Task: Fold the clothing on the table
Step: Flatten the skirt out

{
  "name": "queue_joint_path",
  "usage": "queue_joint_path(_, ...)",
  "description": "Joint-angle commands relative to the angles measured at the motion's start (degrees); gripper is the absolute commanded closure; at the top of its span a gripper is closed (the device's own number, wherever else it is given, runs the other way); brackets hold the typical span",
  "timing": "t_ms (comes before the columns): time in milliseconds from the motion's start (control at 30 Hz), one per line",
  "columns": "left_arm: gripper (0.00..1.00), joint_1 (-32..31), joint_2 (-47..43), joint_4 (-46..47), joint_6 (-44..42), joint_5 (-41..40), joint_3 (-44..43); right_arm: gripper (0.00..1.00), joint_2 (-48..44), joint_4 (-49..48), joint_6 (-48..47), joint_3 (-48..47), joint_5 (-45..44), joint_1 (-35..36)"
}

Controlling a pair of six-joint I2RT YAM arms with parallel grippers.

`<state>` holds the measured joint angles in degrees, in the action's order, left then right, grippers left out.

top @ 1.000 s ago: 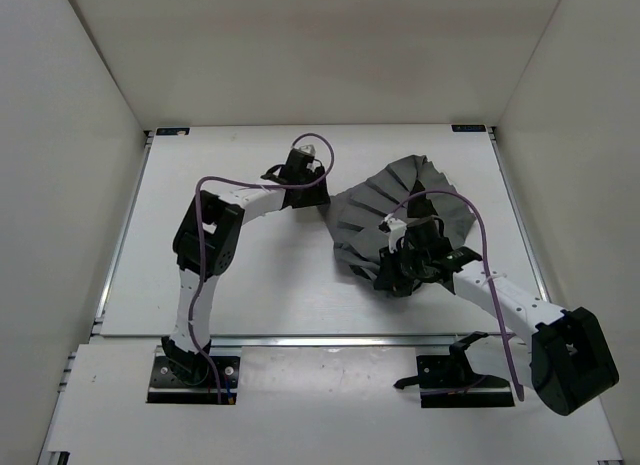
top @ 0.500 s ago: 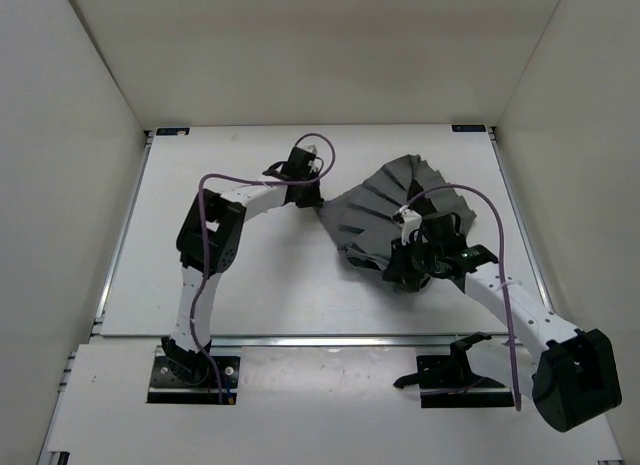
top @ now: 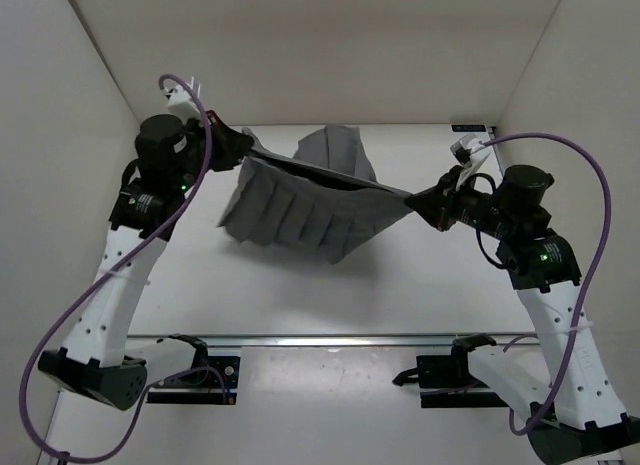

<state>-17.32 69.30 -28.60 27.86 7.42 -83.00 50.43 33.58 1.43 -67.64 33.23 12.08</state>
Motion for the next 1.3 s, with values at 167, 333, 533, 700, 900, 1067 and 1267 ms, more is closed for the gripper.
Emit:
queue_joint_path(167,1.00,4.92,8.12,-8.06,-5.00,-0.12,-4.18,1.00,14.66,-3.50,-4.59,-5.92,0.87,1.10)
queue_joint_path(333,1.00,8.08,17.61,-5.50,-5.53,-2.50,-11.81,1.00,26.52,-18.01,-1.45,-10.30,5.34,-5.99)
queue_joint_path(533,1.00,9.06,38.61,-17.44,-7.99,-2.59,-50.61,1.00,54.72,2.41,-9.16,-57.84,-1.48,-4.26)
queue_joint_path(700,1.00,9.06,32.60,-11.68,-6.15,-2.67,-43.88,1.00,51.26,-8.62,-3.19,-56.12,3.77,-9.69)
queue_joint_path(900,1.00,6.25,20.45,-1.57,-5.63,-5.57,-16.37,1.00,43.98,-10.71,-6.00,-32.89,1.49,-7.51)
queue_joint_path(1067,1.00,5.11,9.03,8.19,-1.24,-6.72,15.07,1.00,36.15,-21.69,-3.19,-4.47,-0.53,-5.84)
queue_joint_path(1267,1.00,1.43,5.41,13.22,1.85,-7.33,37.80,1.00,32.28,-24.53,5.05,18.21,-9.30,-0.66)
